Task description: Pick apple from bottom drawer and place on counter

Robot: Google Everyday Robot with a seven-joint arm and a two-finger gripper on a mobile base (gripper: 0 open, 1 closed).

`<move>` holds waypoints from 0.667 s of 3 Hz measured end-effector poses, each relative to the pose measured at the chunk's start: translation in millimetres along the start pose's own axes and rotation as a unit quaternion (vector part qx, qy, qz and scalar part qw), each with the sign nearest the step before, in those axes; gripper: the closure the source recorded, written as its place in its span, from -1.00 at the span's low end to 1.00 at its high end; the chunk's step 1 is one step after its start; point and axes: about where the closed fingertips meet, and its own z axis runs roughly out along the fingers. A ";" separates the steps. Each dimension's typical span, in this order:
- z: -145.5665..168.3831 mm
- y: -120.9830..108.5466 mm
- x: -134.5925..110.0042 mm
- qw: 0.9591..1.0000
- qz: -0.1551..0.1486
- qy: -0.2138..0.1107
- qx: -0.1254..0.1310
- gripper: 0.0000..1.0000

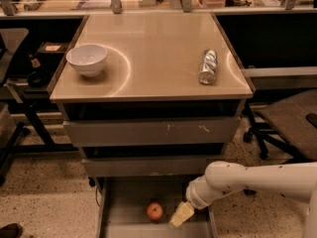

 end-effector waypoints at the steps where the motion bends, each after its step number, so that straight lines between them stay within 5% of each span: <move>1: 30.3 -2.4 2.8 1.000 0.002 -0.003 -0.016 -1.00; 2: 72.4 -7.3 -5.0 0.999 -0.003 -0.030 -0.037 -1.00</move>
Offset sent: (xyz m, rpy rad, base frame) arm 0.0265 0.0621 -0.1056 0.1797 0.0143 0.0452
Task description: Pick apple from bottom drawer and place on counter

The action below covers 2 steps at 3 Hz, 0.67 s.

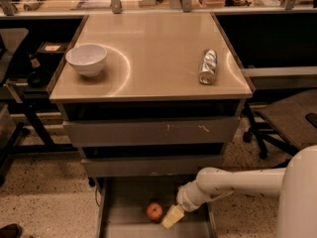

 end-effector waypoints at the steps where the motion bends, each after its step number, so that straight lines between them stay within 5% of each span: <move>1: 39.1 -4.4 -3.6 1.000 0.009 -0.020 -0.019 -1.00; 2: 45.1 -4.4 -2.3 0.999 0.007 -0.025 -0.021 -1.00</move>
Offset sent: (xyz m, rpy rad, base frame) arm 0.0066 0.0187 -0.0249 0.0460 0.0109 -0.0048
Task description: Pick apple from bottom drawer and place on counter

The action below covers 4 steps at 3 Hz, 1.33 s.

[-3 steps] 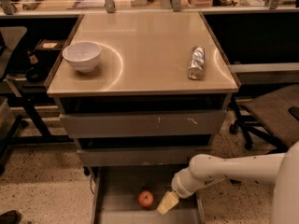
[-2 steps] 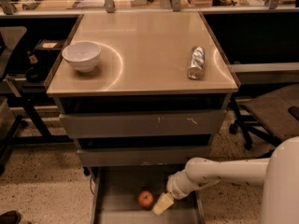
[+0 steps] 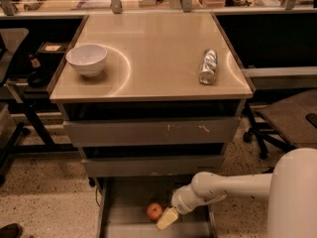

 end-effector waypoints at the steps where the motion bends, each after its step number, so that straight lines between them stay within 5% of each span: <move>1: 19.6 -18.1 4.2 0.999 -0.001 -0.037 0.007 -1.00; 3: 70.8 -50.8 14.6 0.995 0.023 -0.094 -0.004 -1.00; 4: 70.9 -50.8 14.7 0.995 0.023 -0.094 -0.004 -1.00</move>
Offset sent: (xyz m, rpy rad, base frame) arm 0.0421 0.0046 -0.0874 0.1858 -0.1022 -0.0774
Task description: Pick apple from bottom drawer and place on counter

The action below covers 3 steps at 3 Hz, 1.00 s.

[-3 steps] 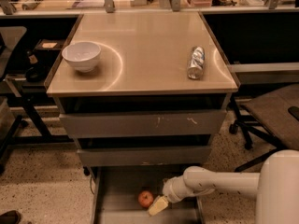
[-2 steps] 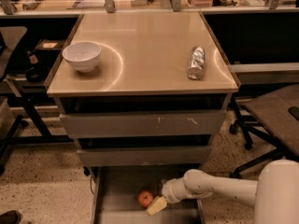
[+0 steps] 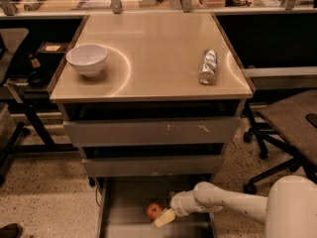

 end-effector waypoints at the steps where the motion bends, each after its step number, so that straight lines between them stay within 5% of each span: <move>1: 9.1 0.0 5.7 1.000 0.000 -0.012 0.003 -1.00; 3: 59.8 -22.1 27.4 0.997 0.010 -0.076 0.004 -1.00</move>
Offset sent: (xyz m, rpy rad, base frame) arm 0.0088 0.0216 -0.0888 0.1565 -0.0759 -0.1112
